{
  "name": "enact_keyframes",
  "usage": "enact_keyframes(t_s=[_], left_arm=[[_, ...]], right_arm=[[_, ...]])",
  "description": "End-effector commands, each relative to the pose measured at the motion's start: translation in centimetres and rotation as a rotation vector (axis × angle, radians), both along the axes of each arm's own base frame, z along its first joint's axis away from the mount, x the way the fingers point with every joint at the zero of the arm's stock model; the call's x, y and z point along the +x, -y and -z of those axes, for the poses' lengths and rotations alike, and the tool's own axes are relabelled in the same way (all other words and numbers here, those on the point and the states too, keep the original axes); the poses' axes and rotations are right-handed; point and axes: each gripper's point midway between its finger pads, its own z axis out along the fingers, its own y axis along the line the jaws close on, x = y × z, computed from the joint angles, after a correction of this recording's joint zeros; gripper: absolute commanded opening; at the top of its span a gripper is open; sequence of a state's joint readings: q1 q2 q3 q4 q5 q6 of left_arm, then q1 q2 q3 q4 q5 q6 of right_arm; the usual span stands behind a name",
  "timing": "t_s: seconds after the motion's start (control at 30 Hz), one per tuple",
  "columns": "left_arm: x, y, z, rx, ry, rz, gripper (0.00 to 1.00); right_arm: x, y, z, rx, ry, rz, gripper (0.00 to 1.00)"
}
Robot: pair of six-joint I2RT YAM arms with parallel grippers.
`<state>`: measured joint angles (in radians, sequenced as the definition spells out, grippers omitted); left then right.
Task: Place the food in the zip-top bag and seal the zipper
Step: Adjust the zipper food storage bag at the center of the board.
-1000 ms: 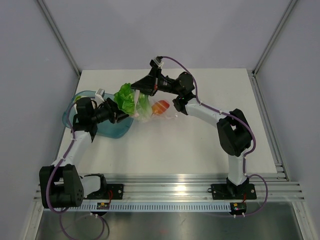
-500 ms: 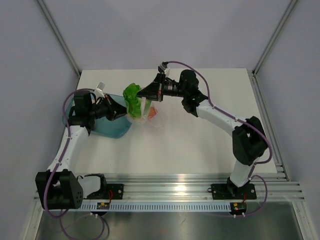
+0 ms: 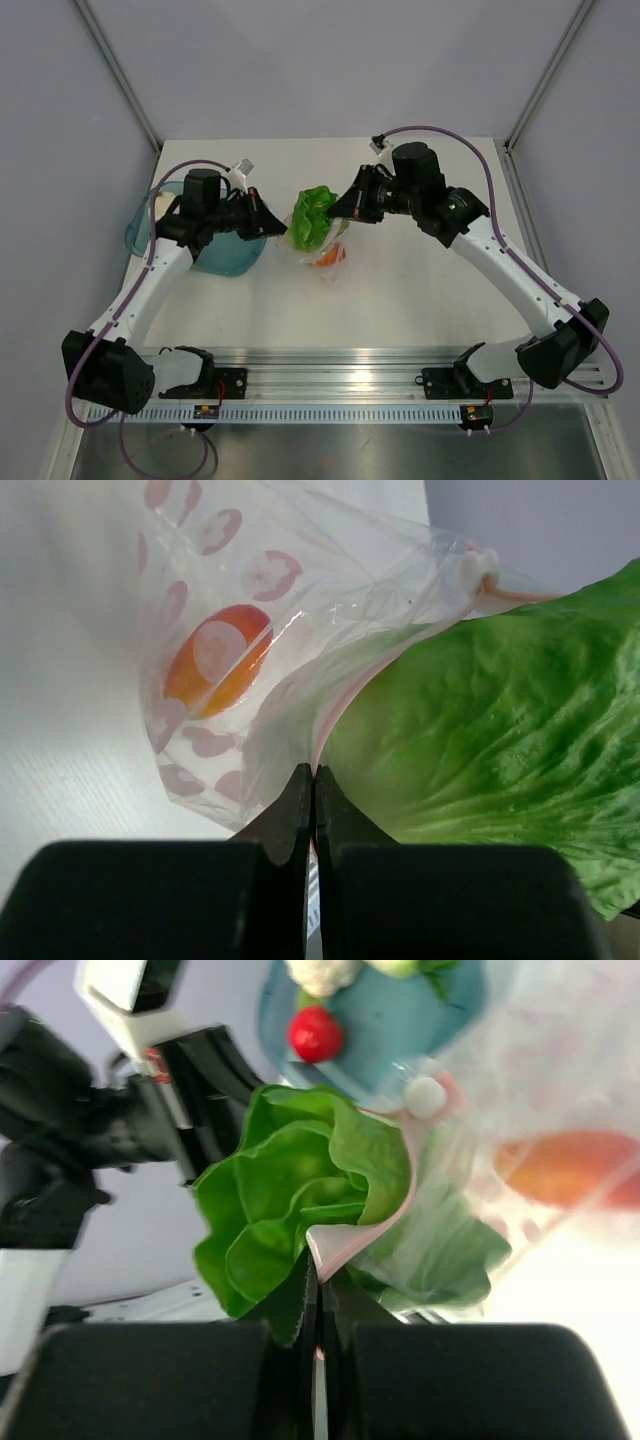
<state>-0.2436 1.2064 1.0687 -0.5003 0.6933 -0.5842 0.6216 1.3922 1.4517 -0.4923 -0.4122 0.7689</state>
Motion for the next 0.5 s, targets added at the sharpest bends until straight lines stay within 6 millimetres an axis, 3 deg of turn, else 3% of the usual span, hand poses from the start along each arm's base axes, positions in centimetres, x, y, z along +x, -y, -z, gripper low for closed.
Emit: enact_keyframes(t_s=[0.0, 0.03, 0.1, 0.13, 0.17, 0.23, 0.27, 0.33, 0.43, 0.47], left_arm=[[1.4, 0.5, 0.7, 0.124, 0.048, -0.023, 0.0], [1.1, 1.8, 1.9, 0.151, 0.021, 0.022, 0.0], [0.9, 3.6, 1.3, 0.153, 0.028, 0.065, 0.0], [0.3, 5.4, 1.4, 0.162, 0.025, 0.11, 0.0], [0.8, 6.1, -0.3, 0.174, 0.075, 0.102, 0.0], [0.0, 8.1, -1.1, 0.205, 0.108, 0.144, 0.0], [0.2, 8.4, -0.4, 0.237, 0.095, 0.143, 0.0], [0.4, 8.7, -0.1, 0.271, 0.102, 0.143, 0.0], [1.4, 7.3, 2.9, 0.434, 0.11, 0.093, 0.0], [1.8, 6.1, 4.2, 0.518, 0.096, 0.059, 0.0]], right_arm=[[-0.2, 4.0, 6.0, -0.272, -0.05, 0.096, 0.0], [-0.5, 4.3, 6.9, -0.298, -0.076, 0.096, 0.0], [-0.8, 3.7, 6.3, -0.26, -0.079, 0.077, 0.0], [-0.4, 3.0, 5.0, -0.218, -0.037, 0.073, 0.0], [-0.5, 2.2, 3.3, -0.189, 0.002, 0.06, 0.0], [-0.5, 1.2, 1.3, -0.16, 0.049, 0.04, 0.0], [-1.1, 0.3, -0.7, -0.125, 0.091, 0.014, 0.0], [-1.7, -0.6, -2.7, -0.079, 0.15, -0.019, 0.0], [-2.4, -0.4, -4.1, -0.033, 0.18, -0.018, 0.0], [-2.3, 0.0, -3.5, -0.043, 0.178, 0.003, 0.0]])
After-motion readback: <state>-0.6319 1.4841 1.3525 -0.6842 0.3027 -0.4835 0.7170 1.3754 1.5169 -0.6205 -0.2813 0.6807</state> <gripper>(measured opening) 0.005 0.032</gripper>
